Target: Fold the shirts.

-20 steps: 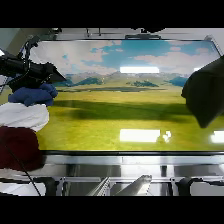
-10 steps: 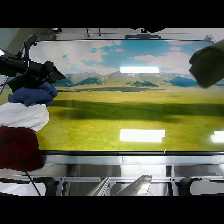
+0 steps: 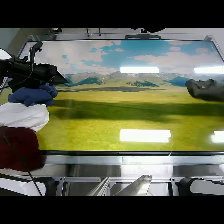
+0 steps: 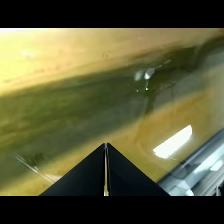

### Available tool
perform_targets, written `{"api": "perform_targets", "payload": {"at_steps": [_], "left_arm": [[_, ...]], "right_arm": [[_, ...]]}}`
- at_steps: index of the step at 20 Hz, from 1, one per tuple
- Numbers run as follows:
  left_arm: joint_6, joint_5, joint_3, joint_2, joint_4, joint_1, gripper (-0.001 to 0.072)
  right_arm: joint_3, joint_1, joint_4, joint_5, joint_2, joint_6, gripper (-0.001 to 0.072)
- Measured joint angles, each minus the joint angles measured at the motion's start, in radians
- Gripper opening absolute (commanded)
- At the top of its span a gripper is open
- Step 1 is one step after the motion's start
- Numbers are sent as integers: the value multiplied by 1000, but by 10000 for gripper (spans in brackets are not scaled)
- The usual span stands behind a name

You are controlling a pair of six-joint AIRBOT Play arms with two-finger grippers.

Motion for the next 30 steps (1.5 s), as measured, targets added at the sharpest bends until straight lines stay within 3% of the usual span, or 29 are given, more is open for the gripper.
{"api": "perform_targets", "payload": {"at_steps": [6,7,8,9,15,20,25,30], "left_arm": [[-1,-61,-1,-29,-1,0,8],[-1,-64,-1,-31,-2,0,8],[-1,-67,-1,-32,-2,0,8],[-1,-70,-1,-32,-4,0,8],[-3,-73,-1,-34,-3,0,8],[-5,-81,-1,-34,-21,0,6],[-5,-89,0,5,-91,-3,-3],[-4,-89,-35,154,-80,-51,-2]], "right_arm": [[-456,-108,-55,-67,142,39,23],[-486,-123,-58,-77,149,41,129],[-510,-138,-58,-83,154,42,507],[-526,-150,-60,-84,158,42,700],[-531,-180,-65,-30,166,-23,700],[-404,-183,-63,165,190,-97,699],[-328,-144,92,238,288,-192,695],[-317,67,210,251,346,-262,695]]}}
